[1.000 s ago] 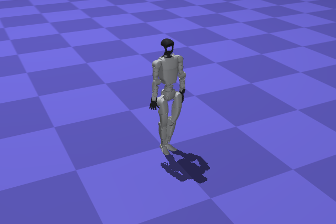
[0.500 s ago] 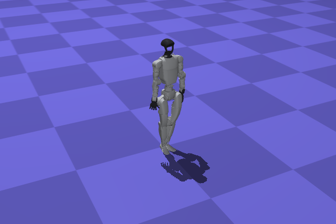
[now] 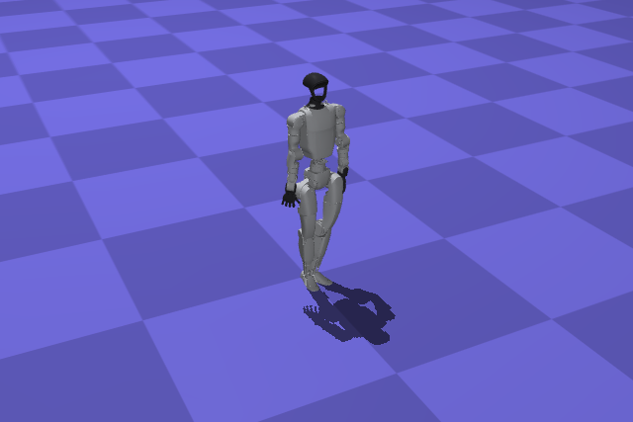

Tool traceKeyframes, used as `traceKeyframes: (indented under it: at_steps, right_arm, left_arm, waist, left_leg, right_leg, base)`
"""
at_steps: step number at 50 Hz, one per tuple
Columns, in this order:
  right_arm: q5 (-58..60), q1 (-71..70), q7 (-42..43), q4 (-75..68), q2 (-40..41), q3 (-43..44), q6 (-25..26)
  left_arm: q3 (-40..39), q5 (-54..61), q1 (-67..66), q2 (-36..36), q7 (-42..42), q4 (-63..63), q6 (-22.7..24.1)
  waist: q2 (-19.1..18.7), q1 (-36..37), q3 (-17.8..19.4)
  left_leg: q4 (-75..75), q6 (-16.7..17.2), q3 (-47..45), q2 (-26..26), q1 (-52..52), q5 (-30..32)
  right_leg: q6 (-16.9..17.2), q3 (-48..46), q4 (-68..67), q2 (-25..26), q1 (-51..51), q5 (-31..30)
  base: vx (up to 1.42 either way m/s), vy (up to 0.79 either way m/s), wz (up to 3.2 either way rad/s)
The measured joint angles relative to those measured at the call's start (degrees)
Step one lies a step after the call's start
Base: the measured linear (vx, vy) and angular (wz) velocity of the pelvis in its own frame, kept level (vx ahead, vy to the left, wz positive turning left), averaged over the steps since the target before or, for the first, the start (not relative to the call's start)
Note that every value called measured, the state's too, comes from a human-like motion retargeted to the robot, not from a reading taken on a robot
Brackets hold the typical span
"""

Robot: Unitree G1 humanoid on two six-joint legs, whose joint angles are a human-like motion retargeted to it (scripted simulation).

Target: In place motions

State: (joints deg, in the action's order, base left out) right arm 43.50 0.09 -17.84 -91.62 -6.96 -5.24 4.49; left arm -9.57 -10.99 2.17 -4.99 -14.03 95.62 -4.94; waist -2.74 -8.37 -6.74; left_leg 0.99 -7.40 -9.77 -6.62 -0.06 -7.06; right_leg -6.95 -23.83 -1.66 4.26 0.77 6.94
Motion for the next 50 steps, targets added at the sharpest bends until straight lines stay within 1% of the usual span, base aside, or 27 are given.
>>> traceKeyframes:
  at_steps: [17, 50]
  right_arm:
    - [-0.2, 0.0, 0.0, -0.3, -0.3, -0.1, 0.0]
    - [0.2, -0.2, -0.3, -0.2, -0.6, -0.4, -0.1]
  left_arm:
    - [1.1, -0.2, 0.2, 0.0, 0.2, -0.1, -0.1]
    - [2.1, -0.2, -0.1, -0.2, -0.3, 0.2, -0.3]
  waist:
    - [0.0, 0.2, -0.5]
    - [-0.4, -0.4, -0.4]
  left_leg:
    - [0.5, 0.5, 0.1, 0.7, -0.8, 0.1]
    - [0.5, 0.8, 1.3, 0.8, -1.0, 0.3]
  right_leg:
    - [1.0, 0.0, -0.6, -1.2, -0.5, 0.0]
    - [1.2, -1.1, -0.9, -1.6, -0.9, 0.2]
  base:
    - [0.0, 0.0, 0.0]
    - [0.0, 0.0, 0.0]
